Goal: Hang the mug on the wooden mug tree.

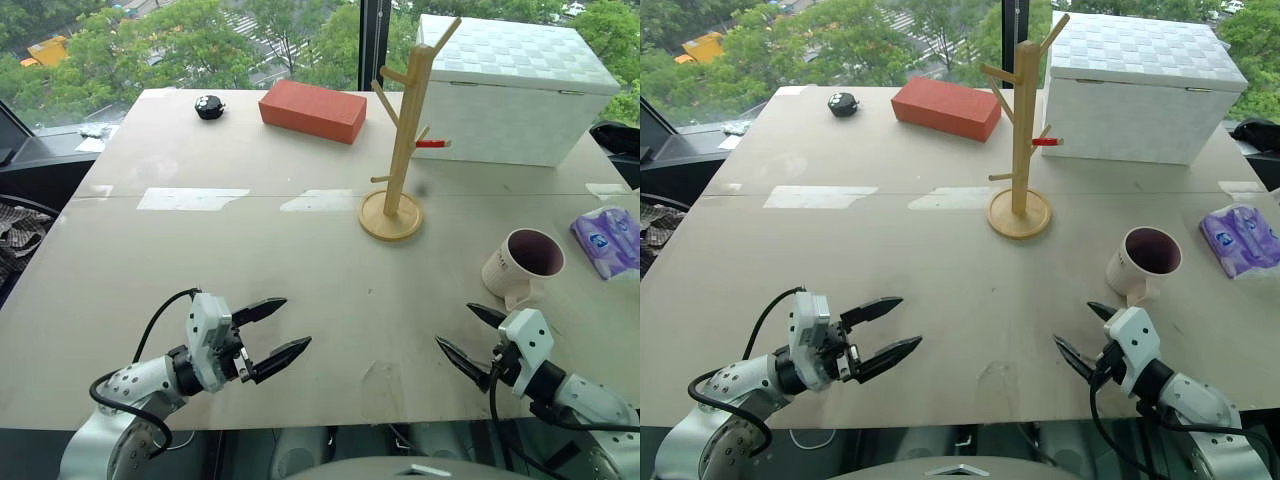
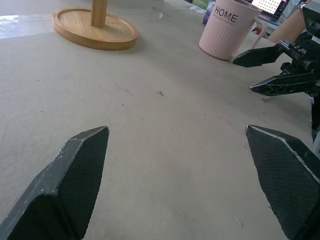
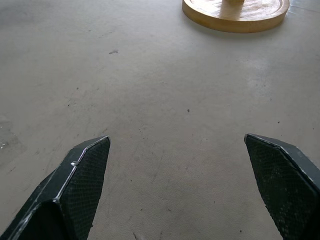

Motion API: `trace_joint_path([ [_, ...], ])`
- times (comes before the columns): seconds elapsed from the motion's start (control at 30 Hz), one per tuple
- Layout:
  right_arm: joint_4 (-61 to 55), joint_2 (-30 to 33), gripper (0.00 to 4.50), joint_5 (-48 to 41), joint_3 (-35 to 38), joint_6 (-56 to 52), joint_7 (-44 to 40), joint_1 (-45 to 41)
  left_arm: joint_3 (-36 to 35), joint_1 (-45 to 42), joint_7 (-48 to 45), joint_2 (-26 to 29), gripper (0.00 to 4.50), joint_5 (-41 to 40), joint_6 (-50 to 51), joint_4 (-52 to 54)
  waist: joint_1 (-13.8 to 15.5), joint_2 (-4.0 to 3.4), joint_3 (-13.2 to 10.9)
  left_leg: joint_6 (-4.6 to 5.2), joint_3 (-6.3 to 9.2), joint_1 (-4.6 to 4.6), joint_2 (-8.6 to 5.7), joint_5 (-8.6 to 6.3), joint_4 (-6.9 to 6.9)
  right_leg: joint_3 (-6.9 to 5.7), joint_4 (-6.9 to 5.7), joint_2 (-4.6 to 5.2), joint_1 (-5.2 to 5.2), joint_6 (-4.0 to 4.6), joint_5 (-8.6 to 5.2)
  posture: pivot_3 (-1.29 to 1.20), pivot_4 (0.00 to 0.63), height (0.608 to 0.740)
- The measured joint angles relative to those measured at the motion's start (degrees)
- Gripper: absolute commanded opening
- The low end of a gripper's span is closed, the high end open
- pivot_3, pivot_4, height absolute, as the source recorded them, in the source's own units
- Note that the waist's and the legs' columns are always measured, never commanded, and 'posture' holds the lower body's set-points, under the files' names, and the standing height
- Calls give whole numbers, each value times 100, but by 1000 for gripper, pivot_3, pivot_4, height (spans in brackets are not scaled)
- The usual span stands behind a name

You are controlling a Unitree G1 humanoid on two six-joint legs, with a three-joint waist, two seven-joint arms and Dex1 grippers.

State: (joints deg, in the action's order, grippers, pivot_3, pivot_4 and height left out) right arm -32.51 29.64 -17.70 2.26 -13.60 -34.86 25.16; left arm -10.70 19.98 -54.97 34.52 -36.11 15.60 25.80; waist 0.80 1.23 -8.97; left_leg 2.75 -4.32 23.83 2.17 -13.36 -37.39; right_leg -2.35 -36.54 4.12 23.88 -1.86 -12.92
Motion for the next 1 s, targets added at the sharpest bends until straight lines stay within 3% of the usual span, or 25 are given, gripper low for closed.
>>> trace_joint_path([
  [0.1, -34, -28, 4356, 1, -8, 5, 28, -45, 24, -140, -15, -62, 4500, -3, -8, -10, 5, -1, -1, 0, 1, 1, 0, 0, 0, -2, 0, 0, -1, 0, 0, 0, 150, 740],
  [0.2, -398, -54, 4356, -32, -13, -8, 119, -523, 262, -1008, -206, -153, 4500, -7, -115, -207, 20, -2, 0, -3, 2, -2, -1, -2, -5, -18, -6, -6, -3, 0, 2, 0, 150, 740],
  [0.33, -700, 24, 4356, -33, 71, 33, 132, -426, 409, -1313, -427, -165, 4500, -21, -175, -273, 7, 5, 20, 13, -1, -3, -1, 7, -1, -20, -3, -10, -13, 2, 0, 0, 150, 740],
  [0.67, -1196, -331, 4356, 125, 226, 143, 463, 1345, 1212, -2965, -1454, -117, 4500, -6, -19, -1032, 17, 5, 19, 12, 2, -4, -2, 5, -8, -15, -9, -35, -14, -15, -10, 0, 150, 740],
  [0.77, -1330, -763, 4356, 135, 301, 211, 759, 1745, 1313, -3490, -1476, -107, 4500, -145, 396, -1086, -9, 2, 23, 12, 2, -11, -1, 4, -8, -10, -15, -13, -14, -14, -10, 0, 150, 740],
  [1.0, -1440, -1337, 4356, 446, 459, 257, 1458, 2026, 1427, -3638, -1590, -51, 4500, -249, 910, -1073, -3, 1, 22, 10, 4, 0, 1, 4, -4, 1, -13, -11, -4, -13, -11, 0, 150, 740],
])
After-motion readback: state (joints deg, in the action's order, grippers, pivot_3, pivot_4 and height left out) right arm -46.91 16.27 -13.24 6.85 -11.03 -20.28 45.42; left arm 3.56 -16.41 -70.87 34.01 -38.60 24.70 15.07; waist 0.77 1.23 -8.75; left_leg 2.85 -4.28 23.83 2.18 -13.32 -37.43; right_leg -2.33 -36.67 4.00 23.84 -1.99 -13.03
